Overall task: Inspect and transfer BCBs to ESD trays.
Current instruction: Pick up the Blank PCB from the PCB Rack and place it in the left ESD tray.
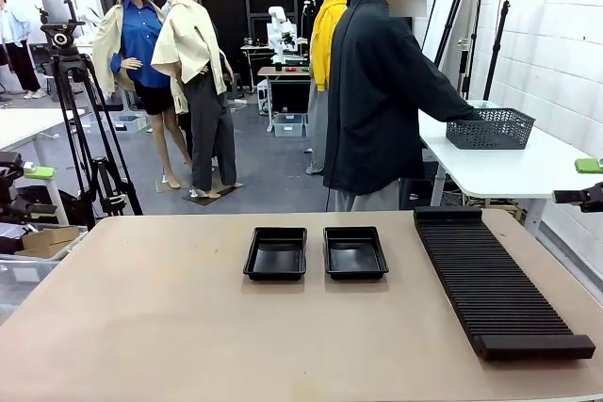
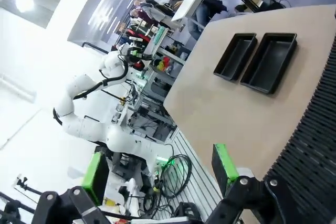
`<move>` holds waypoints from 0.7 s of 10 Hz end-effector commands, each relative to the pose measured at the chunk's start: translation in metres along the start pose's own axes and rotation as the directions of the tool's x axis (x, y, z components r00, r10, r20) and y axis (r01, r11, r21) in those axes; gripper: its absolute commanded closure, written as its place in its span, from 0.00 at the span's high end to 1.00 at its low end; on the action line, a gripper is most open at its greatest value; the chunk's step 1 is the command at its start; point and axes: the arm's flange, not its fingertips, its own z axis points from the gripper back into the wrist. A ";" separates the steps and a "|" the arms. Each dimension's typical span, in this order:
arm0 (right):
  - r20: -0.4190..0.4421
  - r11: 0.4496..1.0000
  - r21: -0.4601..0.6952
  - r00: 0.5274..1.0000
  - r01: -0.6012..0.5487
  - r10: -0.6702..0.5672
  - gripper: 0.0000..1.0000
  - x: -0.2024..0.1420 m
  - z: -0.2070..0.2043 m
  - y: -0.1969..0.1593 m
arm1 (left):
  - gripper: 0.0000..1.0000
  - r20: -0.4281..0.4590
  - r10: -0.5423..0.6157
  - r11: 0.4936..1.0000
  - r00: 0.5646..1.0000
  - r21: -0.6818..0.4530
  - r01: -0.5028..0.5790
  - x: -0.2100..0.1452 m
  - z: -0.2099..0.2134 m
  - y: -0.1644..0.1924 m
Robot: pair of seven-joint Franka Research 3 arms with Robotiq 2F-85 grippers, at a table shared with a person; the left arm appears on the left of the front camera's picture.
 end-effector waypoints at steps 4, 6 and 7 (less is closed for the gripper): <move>-0.005 1.000 0.003 1.000 0.023 -0.023 1.00 0.001 0.003 -0.009 | 1.00 0.041 -0.100 0.993 0.994 0.060 0.098 0.004 0.001 -0.006; -0.005 1.000 0.003 1.000 0.023 -0.023 1.00 0.001 0.003 -0.009 | 1.00 -0.006 -0.020 1.000 1.000 -0.005 0.020 0.001 0.000 0.001; -0.005 1.000 0.003 1.000 0.023 -0.023 1.00 0.001 0.003 -0.009 | 1.00 -0.006 -0.020 1.000 1.000 -0.005 0.020 0.001 0.000 0.001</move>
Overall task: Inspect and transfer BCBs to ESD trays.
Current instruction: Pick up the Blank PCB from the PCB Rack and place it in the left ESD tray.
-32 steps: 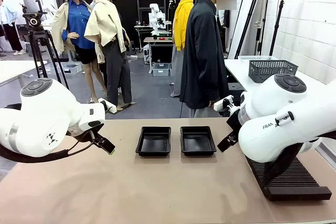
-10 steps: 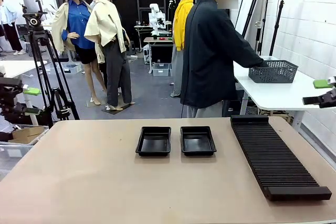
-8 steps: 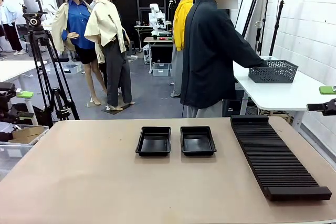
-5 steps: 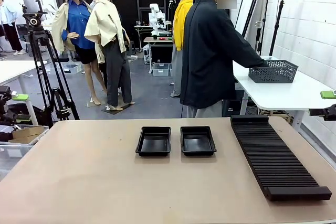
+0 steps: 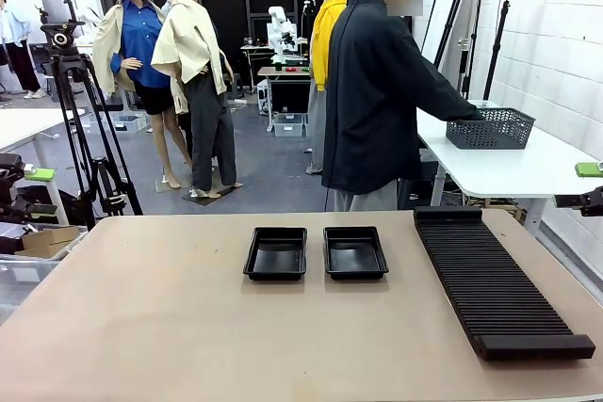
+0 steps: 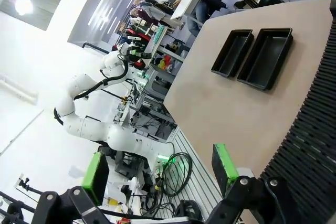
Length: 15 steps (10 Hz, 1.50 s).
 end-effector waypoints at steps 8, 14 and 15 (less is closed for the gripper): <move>0.004 1.000 0.000 1.000 0.006 -0.006 1.00 -0.001 0.000 0.000 | 1.00 -0.002 0.013 1.000 1.000 -0.016 -0.013 -0.001 0.002 -0.001; 0.004 1.000 0.000 1.000 0.006 -0.006 1.00 -0.001 0.000 0.000 | 1.00 -0.002 0.013 1.000 1.000 -0.016 -0.013 -0.001 0.002 -0.001; 0.004 1.000 0.000 1.000 0.006 -0.006 1.00 -0.001 0.000 0.000 | 1.00 -0.002 0.013 1.000 1.000 -0.016 -0.013 -0.001 0.002 -0.001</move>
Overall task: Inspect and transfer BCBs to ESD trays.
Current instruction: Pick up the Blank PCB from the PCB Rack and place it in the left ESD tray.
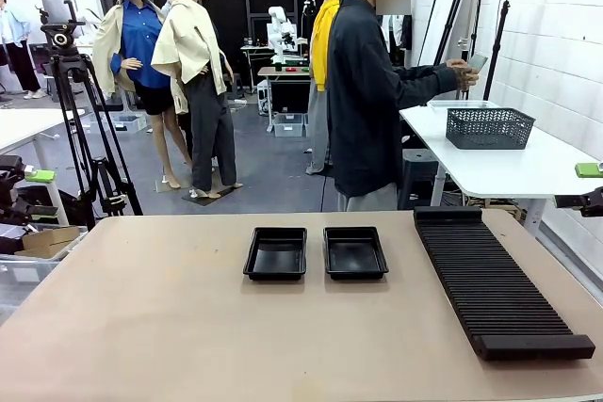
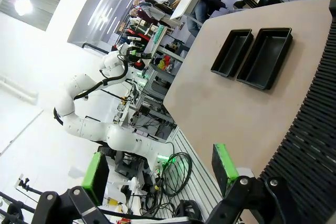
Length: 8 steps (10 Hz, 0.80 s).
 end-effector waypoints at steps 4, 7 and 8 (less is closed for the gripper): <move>0.004 1.000 0.002 1.000 0.005 -0.005 1.00 -0.001 0.000 0.000 | 1.00 -0.001 0.010 1.000 1.000 -0.015 -0.010 -0.001 0.002 -0.002; 0.004 1.000 0.002 1.000 0.005 -0.005 1.00 -0.001 0.000 0.000 | 1.00 -0.001 0.010 1.000 1.000 -0.015 -0.010 -0.001 0.002 -0.002; 0.004 1.000 0.002 1.000 0.005 -0.005 1.00 -0.001 0.000 0.000 | 1.00 -0.001 0.010 1.000 1.000 -0.015 -0.010 -0.001 0.002 -0.002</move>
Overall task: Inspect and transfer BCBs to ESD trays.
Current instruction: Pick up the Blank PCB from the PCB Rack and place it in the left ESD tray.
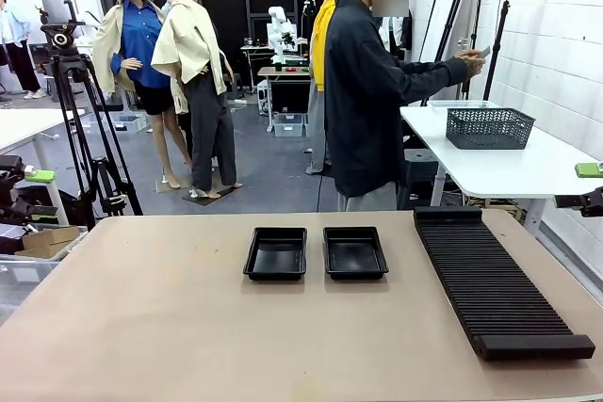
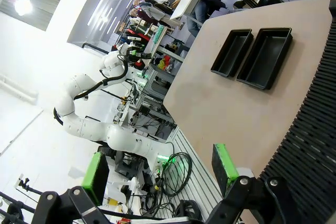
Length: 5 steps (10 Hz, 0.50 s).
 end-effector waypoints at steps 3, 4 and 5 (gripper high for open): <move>0.004 1.000 0.002 1.000 0.004 -0.005 1.00 -0.001 0.000 0.000 | 1.00 -0.001 0.010 1.000 1.000 -0.015 -0.010 -0.001 0.002 -0.002; 0.004 1.000 0.002 1.000 0.004 -0.005 1.00 -0.001 0.000 0.000 | 1.00 -0.001 0.010 1.000 1.000 -0.015 -0.010 -0.001 0.002 -0.002; 0.004 1.000 0.002 1.000 0.004 -0.005 1.00 -0.001 0.000 0.000 | 1.00 -0.001 0.010 1.000 1.000 -0.015 -0.010 -0.001 0.002 -0.002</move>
